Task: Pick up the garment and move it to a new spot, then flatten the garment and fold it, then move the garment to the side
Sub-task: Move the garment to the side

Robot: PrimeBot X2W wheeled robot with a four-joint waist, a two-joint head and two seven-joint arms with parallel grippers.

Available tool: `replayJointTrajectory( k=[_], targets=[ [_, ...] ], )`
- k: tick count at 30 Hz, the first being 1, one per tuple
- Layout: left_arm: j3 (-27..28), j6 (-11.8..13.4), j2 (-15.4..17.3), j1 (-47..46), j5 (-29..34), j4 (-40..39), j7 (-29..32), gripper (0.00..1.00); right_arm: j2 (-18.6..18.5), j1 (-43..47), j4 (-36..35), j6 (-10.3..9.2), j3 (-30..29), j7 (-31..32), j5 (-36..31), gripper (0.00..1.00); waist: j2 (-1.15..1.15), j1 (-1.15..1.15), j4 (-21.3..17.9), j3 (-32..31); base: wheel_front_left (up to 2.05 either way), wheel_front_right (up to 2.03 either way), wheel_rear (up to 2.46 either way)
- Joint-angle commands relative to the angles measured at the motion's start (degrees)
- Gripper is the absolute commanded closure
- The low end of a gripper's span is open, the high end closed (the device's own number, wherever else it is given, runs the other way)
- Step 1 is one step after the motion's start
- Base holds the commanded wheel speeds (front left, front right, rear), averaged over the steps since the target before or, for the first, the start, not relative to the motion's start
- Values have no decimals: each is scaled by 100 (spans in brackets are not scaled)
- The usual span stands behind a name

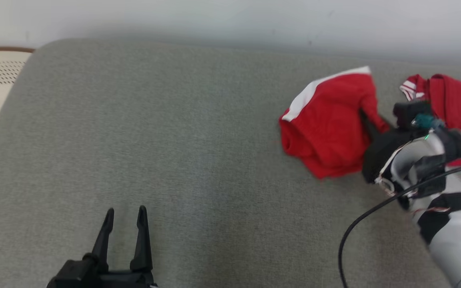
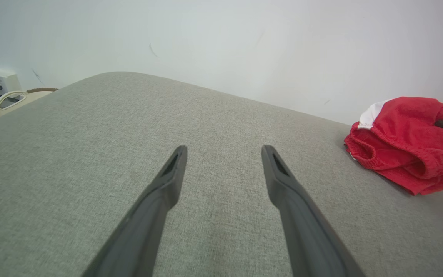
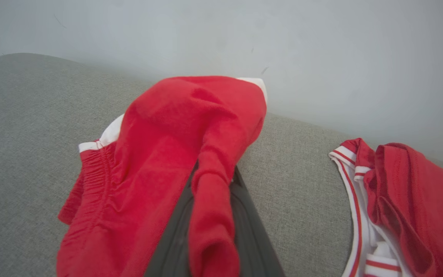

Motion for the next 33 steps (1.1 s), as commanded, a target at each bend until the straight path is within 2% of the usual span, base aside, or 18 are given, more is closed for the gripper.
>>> replayJointTrajectory(
  k=[1, 8, 14, 20, 33],
  targets=[
    [22, -18, 2, -77, 54, -49, -19, 0, -125, -114, -61, 0, 106, 35, 55, 100, 0, -1, -221, 271, 0, 0, 0],
    [84, -64, 4, -237, 266, -326, -20, 0, -986, -657, -371, 0, 929, 287, 346, 100, 0, -1, -420, 530, 0, 0, 0],
    [50, -109, 8, -317, 425, -612, -19, 0, -1547, -1130, -375, 0, 1299, 343, 665, 100, 0, -1, -566, 737, 0, 0, 0],
    [1, -128, 83, -386, 538, -738, -19, 0, -1961, -1543, -267, 0, 1588, 439, 1038, 100, 0, -1, -706, 977, 0, 0, 0],
    [-74, -106, 199, -574, 639, -963, 92, 0, -2559, -2141, 160, -1, 2112, 487, 1493, 100, 0, -1, -834, 1300, 0, 0, 0]
  ],
)
